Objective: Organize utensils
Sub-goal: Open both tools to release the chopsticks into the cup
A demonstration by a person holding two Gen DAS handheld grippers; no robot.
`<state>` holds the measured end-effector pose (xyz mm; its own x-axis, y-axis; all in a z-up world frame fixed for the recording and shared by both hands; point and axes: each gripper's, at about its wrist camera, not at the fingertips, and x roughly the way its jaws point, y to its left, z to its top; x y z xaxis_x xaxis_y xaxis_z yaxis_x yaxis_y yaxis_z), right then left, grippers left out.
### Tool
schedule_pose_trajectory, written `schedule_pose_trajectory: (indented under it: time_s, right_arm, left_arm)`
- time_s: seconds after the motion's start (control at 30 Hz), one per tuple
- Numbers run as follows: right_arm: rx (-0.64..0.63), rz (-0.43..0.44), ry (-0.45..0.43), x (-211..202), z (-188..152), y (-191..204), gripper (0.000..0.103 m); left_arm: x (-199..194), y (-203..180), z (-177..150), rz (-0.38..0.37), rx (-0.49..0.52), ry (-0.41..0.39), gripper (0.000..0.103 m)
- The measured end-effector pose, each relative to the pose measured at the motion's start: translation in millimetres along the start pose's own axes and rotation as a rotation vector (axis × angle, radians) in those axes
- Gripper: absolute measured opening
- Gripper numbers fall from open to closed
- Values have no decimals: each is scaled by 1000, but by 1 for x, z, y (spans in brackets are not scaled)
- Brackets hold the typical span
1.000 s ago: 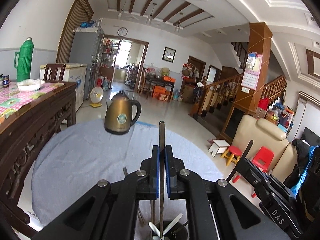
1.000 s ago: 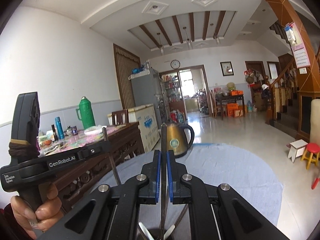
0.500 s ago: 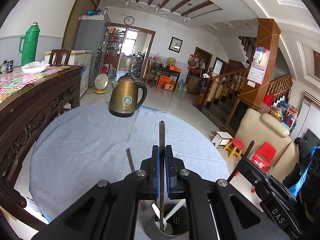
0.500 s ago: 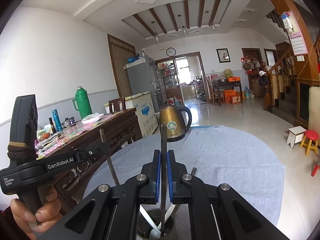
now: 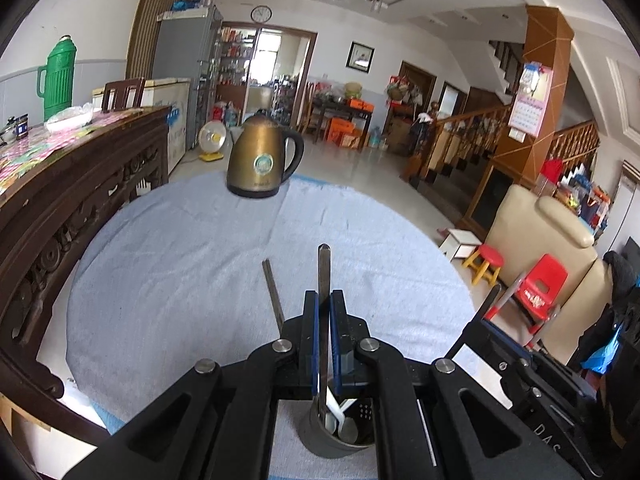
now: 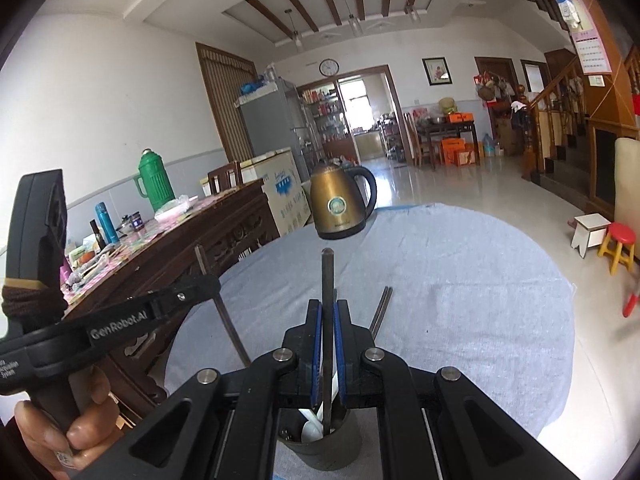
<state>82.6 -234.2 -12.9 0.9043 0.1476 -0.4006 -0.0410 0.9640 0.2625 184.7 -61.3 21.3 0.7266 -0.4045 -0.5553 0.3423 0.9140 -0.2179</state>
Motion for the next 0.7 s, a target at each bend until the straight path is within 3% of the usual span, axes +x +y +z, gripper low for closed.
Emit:
schedule_pose_trajectory:
  time_s: [0.13, 0.2, 0.23, 0.27, 0.3, 0.37, 0.7]
  right_arm:
    - [20, 7, 5, -1, 0, 0, 8]
    - [28, 9, 10, -2, 0, -1, 13]
    - [39, 16, 15, -3, 0, -3, 17]
    - [48, 19, 16, -5, 0, -4, 26]
    - [61, 22, 16, -6, 0, -6, 36]
    - [71, 19, 3, -10, 0, -8, 41]
    - [136, -29, -86, -46, 2, -32, 41]
  left_arm:
    - [-4, 0, -4, 17, 14, 8, 8]
    - [-8, -1, -4, 24, 24, 11, 22]
    - [-10, -1, -4, 31, 26, 10, 40]
    - [-13, -1, -4, 45, 27, 3, 57]
    - [-15, 0, -4, 59, 28, -5, 62]
    - [-22, 1, -4, 78, 35, -23, 65]
    - [-41, 9, -19, 158, 34, -8, 68]
